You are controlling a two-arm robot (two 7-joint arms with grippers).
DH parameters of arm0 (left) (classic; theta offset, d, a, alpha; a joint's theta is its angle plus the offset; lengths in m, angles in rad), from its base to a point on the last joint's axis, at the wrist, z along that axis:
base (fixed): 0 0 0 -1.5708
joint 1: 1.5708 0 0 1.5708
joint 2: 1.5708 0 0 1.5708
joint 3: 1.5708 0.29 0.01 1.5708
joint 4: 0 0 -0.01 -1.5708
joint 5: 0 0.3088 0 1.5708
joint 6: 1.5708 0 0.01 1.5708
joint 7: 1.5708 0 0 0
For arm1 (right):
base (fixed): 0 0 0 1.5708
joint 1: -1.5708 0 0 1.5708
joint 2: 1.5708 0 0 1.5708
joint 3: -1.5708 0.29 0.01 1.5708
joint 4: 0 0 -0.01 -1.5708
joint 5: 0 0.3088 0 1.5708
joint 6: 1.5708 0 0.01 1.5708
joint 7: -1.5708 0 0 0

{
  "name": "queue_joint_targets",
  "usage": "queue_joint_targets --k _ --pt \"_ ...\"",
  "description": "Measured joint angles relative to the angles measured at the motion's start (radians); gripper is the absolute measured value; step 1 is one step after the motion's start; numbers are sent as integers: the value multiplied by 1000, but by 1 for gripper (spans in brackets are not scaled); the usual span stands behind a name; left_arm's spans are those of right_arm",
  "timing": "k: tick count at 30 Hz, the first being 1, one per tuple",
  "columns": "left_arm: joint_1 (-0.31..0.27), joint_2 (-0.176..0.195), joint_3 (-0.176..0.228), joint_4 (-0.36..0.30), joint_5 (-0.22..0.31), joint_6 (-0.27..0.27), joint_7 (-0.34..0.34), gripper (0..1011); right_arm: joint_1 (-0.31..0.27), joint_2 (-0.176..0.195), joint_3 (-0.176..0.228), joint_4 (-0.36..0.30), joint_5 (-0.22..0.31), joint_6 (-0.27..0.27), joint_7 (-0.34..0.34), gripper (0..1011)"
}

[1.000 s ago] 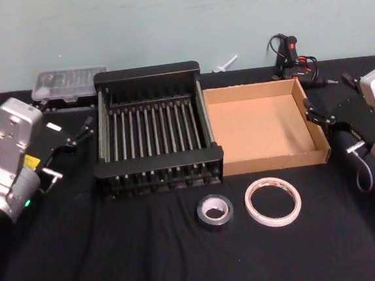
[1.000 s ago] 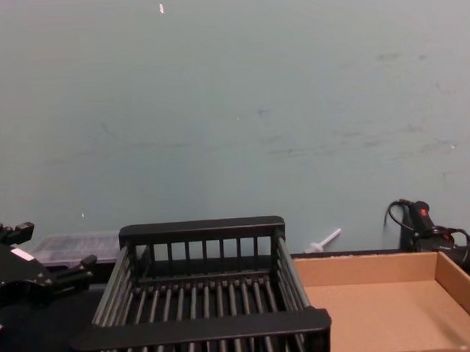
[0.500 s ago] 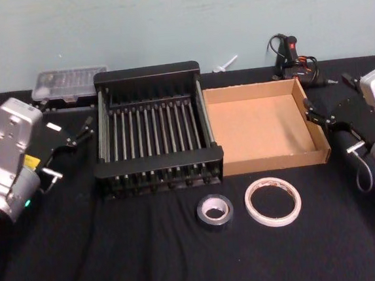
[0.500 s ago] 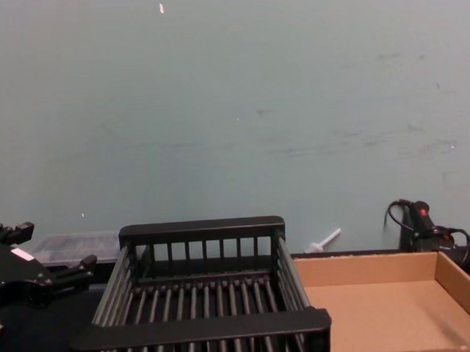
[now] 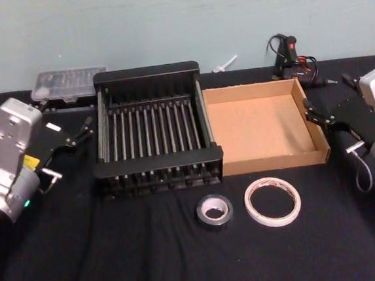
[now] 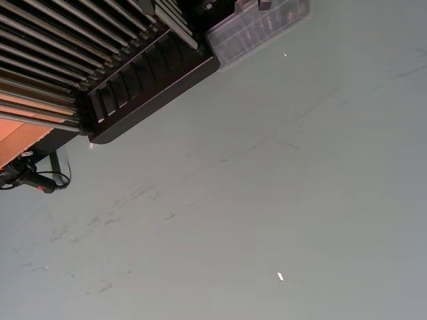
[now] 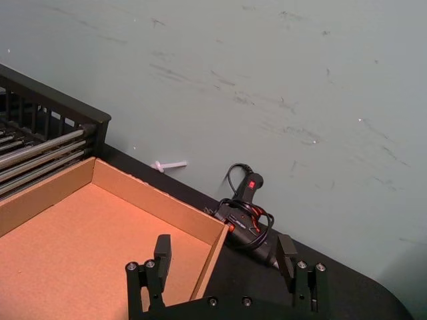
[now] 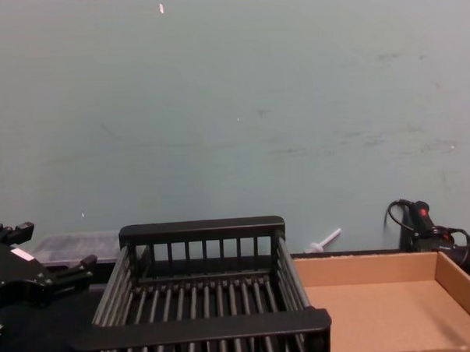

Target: Pick up the white tape and place it into the black box , Pick up the silver tape and place it into the brown box.

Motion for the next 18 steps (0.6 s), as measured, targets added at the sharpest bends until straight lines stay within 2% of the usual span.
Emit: queue_joint_targets --k 18 --pt "0 0 0 0 0 0 0 1001 0 0 0 0 0 0 0 1002"
